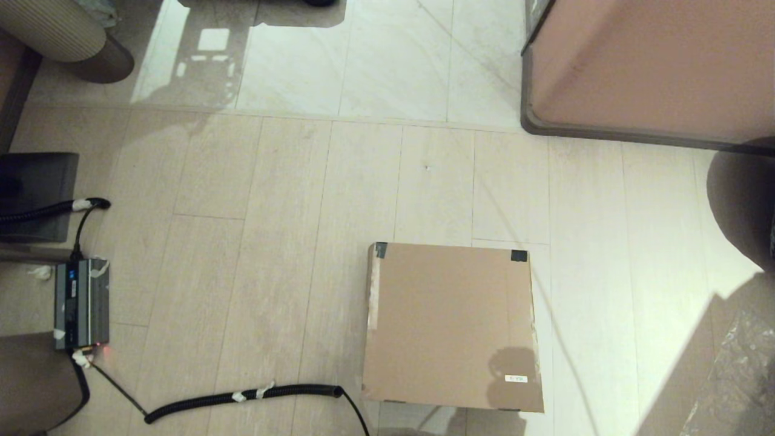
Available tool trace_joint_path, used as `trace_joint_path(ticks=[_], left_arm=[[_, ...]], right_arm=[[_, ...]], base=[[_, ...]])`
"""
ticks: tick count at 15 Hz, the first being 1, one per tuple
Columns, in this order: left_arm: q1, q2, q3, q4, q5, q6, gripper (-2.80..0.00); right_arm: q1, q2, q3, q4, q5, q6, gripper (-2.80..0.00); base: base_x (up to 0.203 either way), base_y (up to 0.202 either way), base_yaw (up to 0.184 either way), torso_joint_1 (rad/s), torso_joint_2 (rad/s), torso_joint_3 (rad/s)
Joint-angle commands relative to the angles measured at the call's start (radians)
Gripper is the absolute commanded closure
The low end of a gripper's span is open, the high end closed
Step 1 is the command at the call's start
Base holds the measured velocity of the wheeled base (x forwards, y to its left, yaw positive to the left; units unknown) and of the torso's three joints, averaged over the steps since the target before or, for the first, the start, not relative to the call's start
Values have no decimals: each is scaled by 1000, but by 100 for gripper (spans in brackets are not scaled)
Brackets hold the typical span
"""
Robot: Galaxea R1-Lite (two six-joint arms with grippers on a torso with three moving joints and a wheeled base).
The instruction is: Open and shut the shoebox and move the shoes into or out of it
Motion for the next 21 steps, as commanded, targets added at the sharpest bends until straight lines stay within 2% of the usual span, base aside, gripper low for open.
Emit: trace_joint_path(ticks=[1, 12, 18, 21], left_arm=[[0, 4, 0, -1, 0, 1, 0], [0, 4, -2, 1, 0, 2, 0], [0, 4, -2, 1, 0, 2, 0], [0, 4, -2, 1, 0, 2, 0]], right_arm=[[0, -10, 0, -1, -1, 2, 0], [0, -10, -1, -1, -1, 31, 0], [0, -10, -1, 2, -1, 18, 0], [0, -10, 0, -1, -1, 41, 0]], base=[[0, 0, 0, 0, 0, 0], [0, 0, 0, 0, 0, 0], [0, 0, 0, 0, 0, 0], [0, 0, 0, 0, 0, 0]])
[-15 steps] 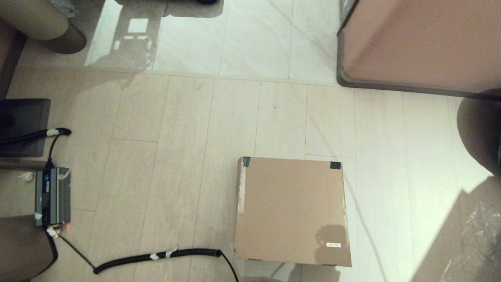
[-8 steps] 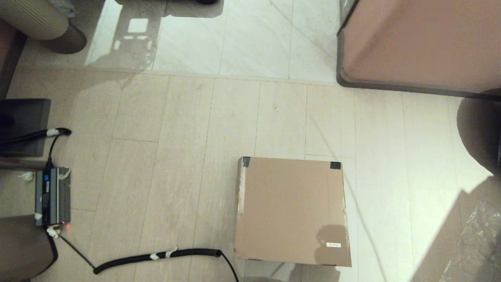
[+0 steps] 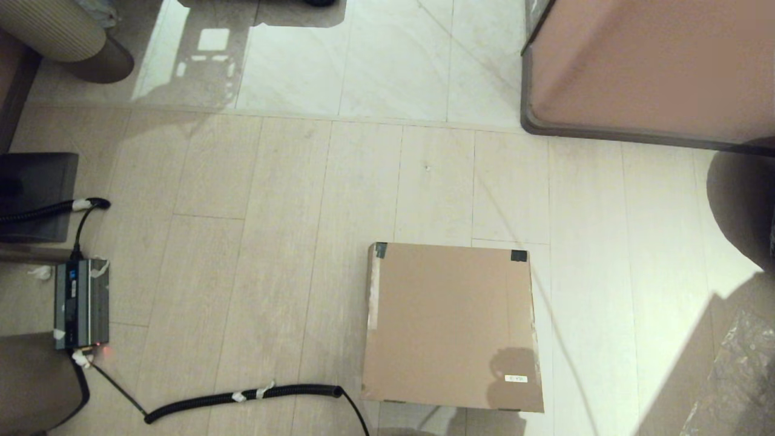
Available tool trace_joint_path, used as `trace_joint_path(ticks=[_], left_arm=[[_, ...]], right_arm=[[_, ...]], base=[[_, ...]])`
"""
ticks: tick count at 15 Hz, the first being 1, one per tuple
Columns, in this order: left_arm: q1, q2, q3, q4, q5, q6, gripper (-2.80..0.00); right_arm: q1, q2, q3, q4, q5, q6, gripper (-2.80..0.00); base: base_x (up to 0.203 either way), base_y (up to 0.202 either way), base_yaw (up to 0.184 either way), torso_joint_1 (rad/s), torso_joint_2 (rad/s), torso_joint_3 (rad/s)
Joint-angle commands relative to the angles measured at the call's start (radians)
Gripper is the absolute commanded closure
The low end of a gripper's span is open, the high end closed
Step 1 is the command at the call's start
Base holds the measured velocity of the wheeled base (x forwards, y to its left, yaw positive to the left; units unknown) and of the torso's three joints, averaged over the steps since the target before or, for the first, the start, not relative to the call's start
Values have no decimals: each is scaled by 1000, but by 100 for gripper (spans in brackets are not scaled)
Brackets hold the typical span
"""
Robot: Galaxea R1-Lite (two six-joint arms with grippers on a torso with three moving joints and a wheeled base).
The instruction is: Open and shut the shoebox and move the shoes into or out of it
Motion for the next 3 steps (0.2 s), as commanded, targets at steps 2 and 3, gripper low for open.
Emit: trace_joint_path(ticks=[2, 3], left_arm=[[0, 2, 0, 0, 0, 0, 0], [0, 2, 0, 0, 0, 0, 0]], right_arm=[[0, 3, 1, 0, 0, 23, 0], [0, 3, 1, 0, 1, 23, 0]], base=[[0, 0, 0, 0, 0, 0], [0, 0, 0, 0, 0, 0]])
